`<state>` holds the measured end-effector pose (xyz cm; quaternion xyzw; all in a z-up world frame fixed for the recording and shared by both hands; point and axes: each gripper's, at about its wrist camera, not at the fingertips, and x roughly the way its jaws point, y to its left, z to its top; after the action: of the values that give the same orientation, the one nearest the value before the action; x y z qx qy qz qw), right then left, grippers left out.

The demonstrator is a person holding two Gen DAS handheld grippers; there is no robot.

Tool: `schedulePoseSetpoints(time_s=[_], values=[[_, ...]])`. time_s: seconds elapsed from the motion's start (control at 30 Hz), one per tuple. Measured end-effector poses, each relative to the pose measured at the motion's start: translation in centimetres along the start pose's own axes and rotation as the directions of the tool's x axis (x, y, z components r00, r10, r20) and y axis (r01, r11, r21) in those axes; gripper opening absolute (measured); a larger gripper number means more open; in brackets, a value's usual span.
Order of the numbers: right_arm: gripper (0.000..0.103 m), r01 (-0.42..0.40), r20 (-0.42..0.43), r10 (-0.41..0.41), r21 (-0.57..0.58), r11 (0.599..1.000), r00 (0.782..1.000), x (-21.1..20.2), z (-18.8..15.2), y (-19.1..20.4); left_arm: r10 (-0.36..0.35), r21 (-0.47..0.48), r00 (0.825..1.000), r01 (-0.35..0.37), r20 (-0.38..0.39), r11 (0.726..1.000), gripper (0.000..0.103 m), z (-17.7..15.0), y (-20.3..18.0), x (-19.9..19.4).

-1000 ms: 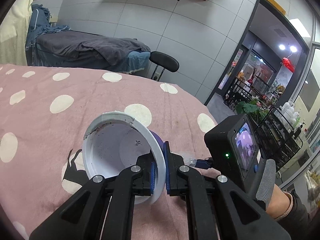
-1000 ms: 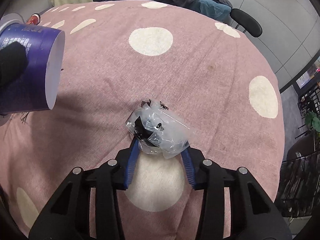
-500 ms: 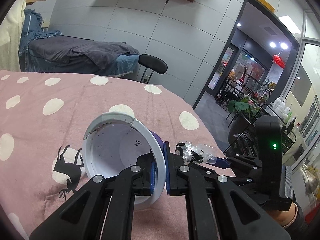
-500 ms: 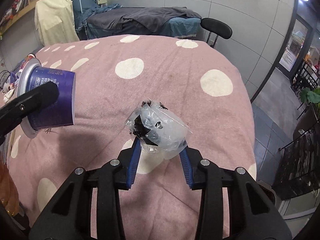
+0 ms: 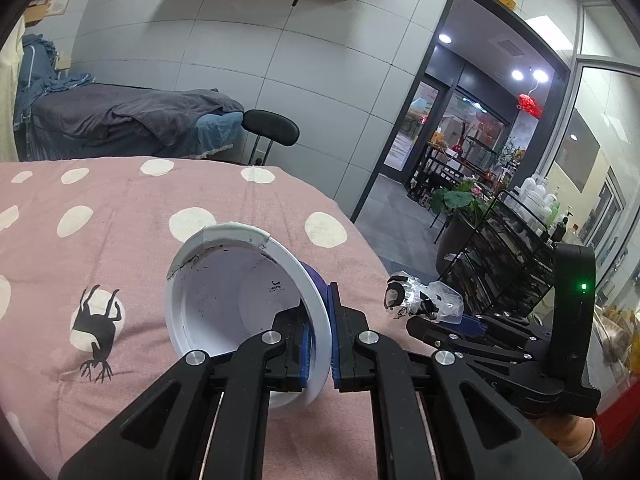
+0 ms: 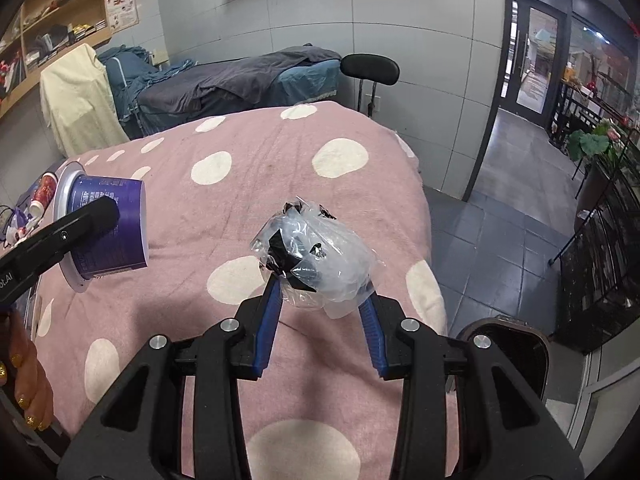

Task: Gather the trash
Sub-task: 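Carry the clear plastic wrap into the bin and open the right tool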

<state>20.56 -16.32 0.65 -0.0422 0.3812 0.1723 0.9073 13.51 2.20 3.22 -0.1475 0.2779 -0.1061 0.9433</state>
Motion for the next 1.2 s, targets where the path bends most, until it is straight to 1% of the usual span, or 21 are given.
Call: schedulePoseSetpoints(time_s=[0.2, 0.33, 0.43, 0.53, 0.63, 0.77, 0.87, 0.97, 1.03, 1.1, 1.2], values=[[0.039, 0.052, 0.049, -0.057, 0.101, 0.994, 0.997, -2.8, -2.1, -3.8, -0.052, 0.044, 0.999, 0.053, -0.014, 0.998, 0.008, -0.8, -2.8, 0.4], [0.039, 0.114, 0.047, -0.125, 0.184, 0.976, 0.991, -4.0, -4.1, -7.4, -0.087, 0.075, 0.996, 0.088, -0.025, 0.993, 0.008, -1.3, -4.9, 0.6], [0.039, 0.156, 0.022, -0.168, 0.258, 0.953, 0.986, -4.5, -6.0, -10.4, -0.111, 0.094, 0.993, 0.113, -0.036, 0.989, 0.008, -1.7, -6.4, 0.9], [0.039, 0.218, -0.033, -0.219, 0.322, 0.921, 0.975, -4.1, -8.2, -13.7, -0.131, 0.115, 0.990, 0.136, -0.043, 0.984, 0.008, -1.8, -7.7, 1.1], [0.039, 0.263, -0.102, -0.243, 0.364, 0.894, 0.965, -2.7, -10.5, -16.3, -0.150, 0.130, 0.988, 0.155, -0.048, 0.979, 0.008, -1.9, -8.7, 1.2], [0.039, 0.303, -0.200, -0.239, 0.420, 0.855, 0.950, 0.6, -13.9, -19.3, -0.160, 0.150, 0.986, 0.166, -0.052, 0.975, 0.008, -2.2, -9.9, 1.3], [0.039, 0.315, -0.251, -0.219, 0.460, 0.830, 0.943, 2.7, -15.9, -20.9, -0.163, 0.166, 0.985, 0.169, -0.053, 0.972, 0.008, -2.3, -10.5, 1.4], [0.040, 0.334, -0.290, -0.211, 0.485, 0.808, 0.933, 4.6, -17.2, -22.3, -0.163, 0.175, 0.985, 0.170, -0.055, 0.970, 0.008, -2.5, -10.9, 1.5], [0.045, 0.334, -0.296, -0.204, 0.503, 0.797, 0.933, 5.2, -17.4, -22.8, -0.163, 0.179, 0.985, 0.171, -0.059, 0.969, 0.008, -2.6, -11.1, 1.5], [0.058, 0.344, -0.301, -0.210, 0.516, 0.784, 0.930, 5.4, -17.9, -23.1, -0.165, 0.184, 0.984, 0.175, -0.065, 0.967, 0.008, -2.7, -11.4, 1.7], [0.068, 0.347, -0.292, -0.219, 0.524, 0.778, 0.931, 5.1, -18.2, -23.2, -0.180, 0.189, 0.980, 0.192, -0.081, 0.963, 0.008, -2.9, -12.0, 1.9]])
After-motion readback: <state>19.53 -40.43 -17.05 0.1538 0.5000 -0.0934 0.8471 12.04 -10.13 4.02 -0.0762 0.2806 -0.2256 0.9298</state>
